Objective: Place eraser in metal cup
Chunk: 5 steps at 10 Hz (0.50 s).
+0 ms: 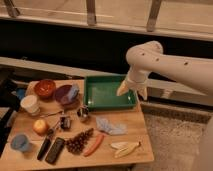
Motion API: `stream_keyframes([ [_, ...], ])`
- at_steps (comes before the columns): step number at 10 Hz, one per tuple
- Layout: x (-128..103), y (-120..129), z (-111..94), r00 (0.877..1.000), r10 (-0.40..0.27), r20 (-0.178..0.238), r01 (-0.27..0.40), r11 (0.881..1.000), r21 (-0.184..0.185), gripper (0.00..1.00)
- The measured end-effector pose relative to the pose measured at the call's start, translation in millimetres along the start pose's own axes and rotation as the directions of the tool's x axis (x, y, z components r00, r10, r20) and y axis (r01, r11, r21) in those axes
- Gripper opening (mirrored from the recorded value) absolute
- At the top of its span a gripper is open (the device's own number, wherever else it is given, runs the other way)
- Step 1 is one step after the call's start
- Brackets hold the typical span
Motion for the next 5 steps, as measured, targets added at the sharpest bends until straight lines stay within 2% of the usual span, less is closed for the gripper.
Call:
stream_keyframes([
  [2, 8, 48, 6, 0.998, -0.067, -0.022, 0.066, 0.998, -0.017, 0.80],
  [3, 17, 73, 9, 0.994, -0.105, -0.037, 0.103, 0.994, -0.038, 0.80],
  [4, 29, 103, 9, 0.986, -0.165, -0.036, 0.162, 0.985, -0.063, 0.80],
  [5, 30, 104, 9, 0.985, -0.169, -0.039, 0.166, 0.984, -0.065, 0.80],
])
